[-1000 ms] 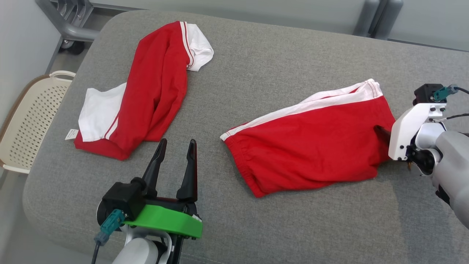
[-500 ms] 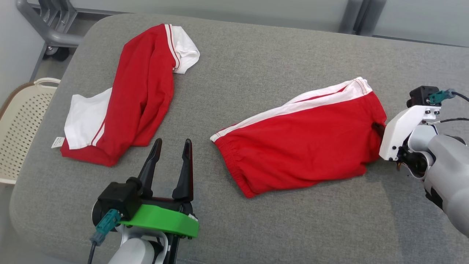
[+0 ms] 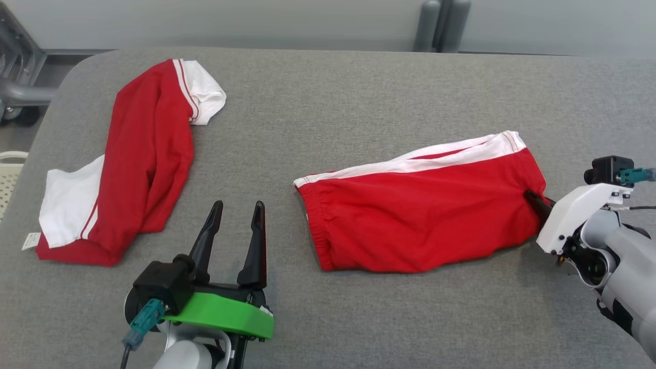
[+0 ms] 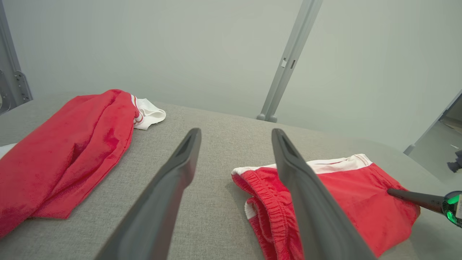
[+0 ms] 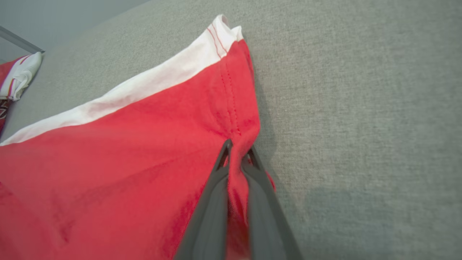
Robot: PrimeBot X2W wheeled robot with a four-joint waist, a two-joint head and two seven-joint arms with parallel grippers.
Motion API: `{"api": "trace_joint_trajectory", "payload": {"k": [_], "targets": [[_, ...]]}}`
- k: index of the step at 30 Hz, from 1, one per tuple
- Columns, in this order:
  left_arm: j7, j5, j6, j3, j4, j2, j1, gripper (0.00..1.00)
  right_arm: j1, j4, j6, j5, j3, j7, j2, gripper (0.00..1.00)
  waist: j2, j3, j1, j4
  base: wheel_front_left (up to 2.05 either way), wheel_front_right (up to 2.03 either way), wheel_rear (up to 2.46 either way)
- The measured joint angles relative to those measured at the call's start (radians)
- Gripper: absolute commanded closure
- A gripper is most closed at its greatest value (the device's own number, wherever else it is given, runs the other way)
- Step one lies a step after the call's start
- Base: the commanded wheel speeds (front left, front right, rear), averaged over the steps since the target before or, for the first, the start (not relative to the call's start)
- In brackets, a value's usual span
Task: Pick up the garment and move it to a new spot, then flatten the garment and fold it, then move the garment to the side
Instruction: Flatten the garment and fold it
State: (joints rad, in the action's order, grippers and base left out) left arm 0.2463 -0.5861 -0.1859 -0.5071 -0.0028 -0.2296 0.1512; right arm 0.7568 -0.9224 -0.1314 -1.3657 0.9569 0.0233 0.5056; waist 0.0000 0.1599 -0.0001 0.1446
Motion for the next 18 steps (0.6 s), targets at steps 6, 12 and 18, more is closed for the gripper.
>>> {"api": "trace_joint_trajectory", "payload": {"k": [6, 12, 18], "targets": [[-0.007, 0.000, -0.008, -0.002, -0.018, -0.006, -0.014, 0.00, -0.061, 0.046, 0.000, -0.023, -0.020, 0.070, 0.029, 1.00, 0.0000, -0.017, 0.0000, -0.065, 0.00, 0.00, 0.00], [-0.012, -0.001, -0.012, -0.008, -0.027, -0.008, -0.014, 0.00, -0.112, 0.055, 0.000, -0.043, -0.042, 0.119, 0.040, 1.00, 0.0000, -0.030, 0.0000, -0.123, 0.00, 0.00, 0.00], [-0.013, -0.001, -0.014, -0.010, -0.027, -0.012, -0.014, 0.00, -0.117, 0.042, 0.000, -0.055, -0.061, 0.158, 0.016, 1.00, 0.0000, -0.044, 0.0001, -0.142, 0.00, 0.00, 0.00]]}}
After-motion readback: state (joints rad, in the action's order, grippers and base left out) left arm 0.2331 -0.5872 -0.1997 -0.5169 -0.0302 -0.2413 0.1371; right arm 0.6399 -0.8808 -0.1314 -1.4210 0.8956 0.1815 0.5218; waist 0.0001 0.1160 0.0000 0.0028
